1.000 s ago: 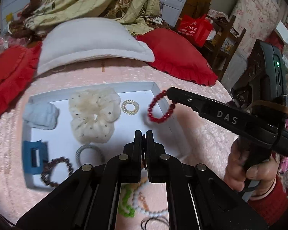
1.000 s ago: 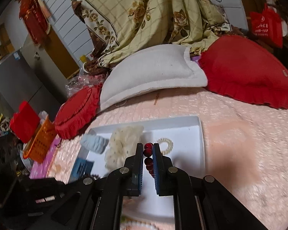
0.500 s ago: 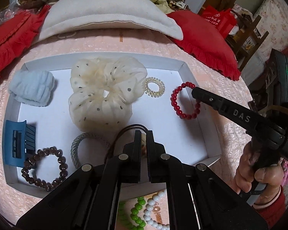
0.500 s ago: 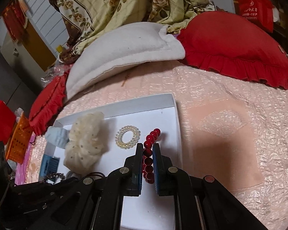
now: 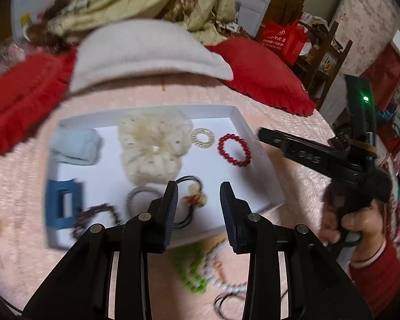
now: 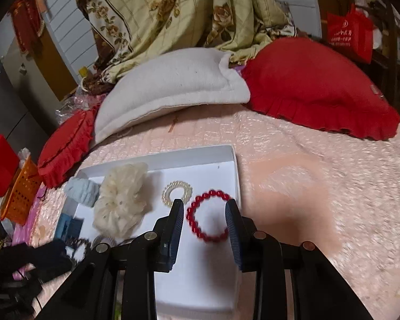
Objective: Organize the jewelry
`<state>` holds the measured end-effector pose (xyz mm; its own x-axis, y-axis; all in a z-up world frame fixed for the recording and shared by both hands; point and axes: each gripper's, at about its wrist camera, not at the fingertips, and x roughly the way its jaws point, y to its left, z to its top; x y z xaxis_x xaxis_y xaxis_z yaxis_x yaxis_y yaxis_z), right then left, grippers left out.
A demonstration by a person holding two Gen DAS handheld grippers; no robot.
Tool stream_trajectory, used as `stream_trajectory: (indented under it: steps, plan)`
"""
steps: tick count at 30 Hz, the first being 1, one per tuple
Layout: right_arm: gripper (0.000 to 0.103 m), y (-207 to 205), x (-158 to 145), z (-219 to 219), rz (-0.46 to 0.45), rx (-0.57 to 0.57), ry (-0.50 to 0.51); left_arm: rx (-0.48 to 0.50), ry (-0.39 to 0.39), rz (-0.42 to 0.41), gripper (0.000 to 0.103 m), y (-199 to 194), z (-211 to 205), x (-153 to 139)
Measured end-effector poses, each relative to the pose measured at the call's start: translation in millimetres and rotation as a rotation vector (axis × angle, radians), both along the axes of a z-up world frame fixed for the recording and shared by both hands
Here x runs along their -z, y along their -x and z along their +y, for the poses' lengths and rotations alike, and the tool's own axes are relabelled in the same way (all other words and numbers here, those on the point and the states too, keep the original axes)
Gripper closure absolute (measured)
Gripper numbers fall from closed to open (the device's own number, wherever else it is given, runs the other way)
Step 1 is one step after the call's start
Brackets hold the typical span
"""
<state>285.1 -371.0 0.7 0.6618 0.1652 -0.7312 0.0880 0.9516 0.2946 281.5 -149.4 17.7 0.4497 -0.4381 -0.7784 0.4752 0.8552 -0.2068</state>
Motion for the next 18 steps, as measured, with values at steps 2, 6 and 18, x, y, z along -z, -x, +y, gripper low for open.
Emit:
stream_trajectory:
  steps: [2, 6, 18]
  plan:
    - [0.072, 21, -4, 0, -0.009, -0.011, 0.002, -0.009, -0.005, -0.025, 0.070, 17, 16, -5]
    - [0.070, 66, 2, 0, 0.011, -0.037, -0.009, -0.048, -0.002, -0.024, 0.069, 42, 46, 2]
    - [0.070, 129, 49, 18, 0.081, -0.088, -0.062, -0.033, -0.101, 0.059, 0.069, 92, 33, 68]
